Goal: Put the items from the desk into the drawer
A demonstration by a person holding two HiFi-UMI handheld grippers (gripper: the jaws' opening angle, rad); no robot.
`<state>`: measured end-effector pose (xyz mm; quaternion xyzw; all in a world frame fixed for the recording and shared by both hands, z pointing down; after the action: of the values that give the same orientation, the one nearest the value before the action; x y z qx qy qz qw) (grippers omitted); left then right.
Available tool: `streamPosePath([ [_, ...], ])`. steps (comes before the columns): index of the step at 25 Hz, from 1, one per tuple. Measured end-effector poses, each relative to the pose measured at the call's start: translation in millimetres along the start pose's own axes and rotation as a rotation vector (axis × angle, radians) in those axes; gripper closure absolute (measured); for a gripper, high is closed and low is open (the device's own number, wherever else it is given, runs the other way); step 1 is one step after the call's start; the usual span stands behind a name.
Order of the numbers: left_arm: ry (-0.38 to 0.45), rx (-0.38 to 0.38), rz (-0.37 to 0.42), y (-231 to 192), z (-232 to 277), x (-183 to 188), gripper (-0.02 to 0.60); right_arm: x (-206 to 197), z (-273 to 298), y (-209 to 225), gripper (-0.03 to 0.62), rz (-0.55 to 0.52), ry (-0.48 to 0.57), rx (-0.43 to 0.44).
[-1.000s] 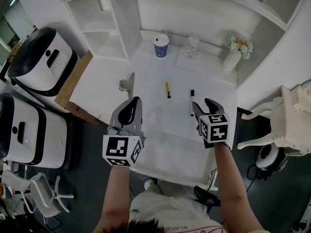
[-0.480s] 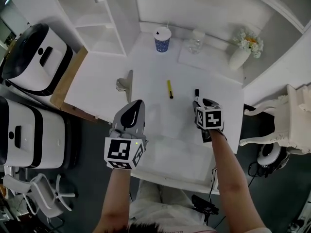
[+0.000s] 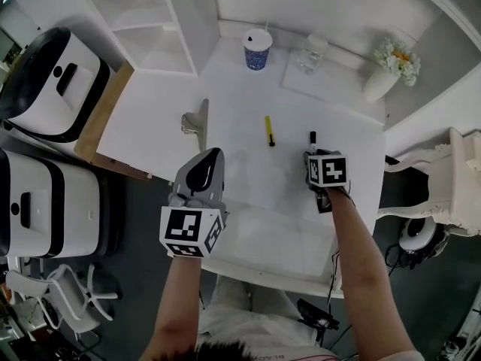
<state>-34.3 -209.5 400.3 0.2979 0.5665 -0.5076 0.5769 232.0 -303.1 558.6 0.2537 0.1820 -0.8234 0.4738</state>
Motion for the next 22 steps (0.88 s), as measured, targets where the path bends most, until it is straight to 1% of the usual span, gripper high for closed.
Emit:
streamPosePath([
  [2,-0.004,0.000,-0.004,0.1,-1.5,-1.1,0.572,-1.5,-1.1,2.6,0.454,0.018,-0.005,-0.002],
  [3,-0.006,-0.002,-0.004,0.5,-2.4,-1.7,0.572,-2.5,-1.5,4.5,0.506,0.034,-0.013,-0.008],
  [4,-0.009,-0.004,-0.003,0.9,-3.3,-2.3,0.572,-3.1,-1.6,6.0,0.520,0.045,-0.020,-0.015],
  [8,-0.015,-0.015,0.003,1.3,-7.8,-3.1,0.572,-0.8,-4.1,3.7,0.522,-0.005,-0.029,-0.048],
  [15,0.013,-0.033,0.015,4.2,-17.5,11.4,0.572,15.3,-33.1,-2.3,0.522,-0.043,0.043,-0.066],
  [22,0.060,-0.061,0.034,11.6,-32.8,35.4,0.572,27.8,-81.8,-9.4,0.522,-0.053,0.133,-0.091],
])
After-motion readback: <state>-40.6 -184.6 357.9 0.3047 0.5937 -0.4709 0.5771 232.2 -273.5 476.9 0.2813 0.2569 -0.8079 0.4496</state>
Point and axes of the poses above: the fingertips, and each gripper's own axes: z forward along the fingers, y to its right, x out of its top, the point moved 5 cm from there along -z, backward along the fingers, and after that the axes turned 10 degrees about -z, right-handed, at the moved point
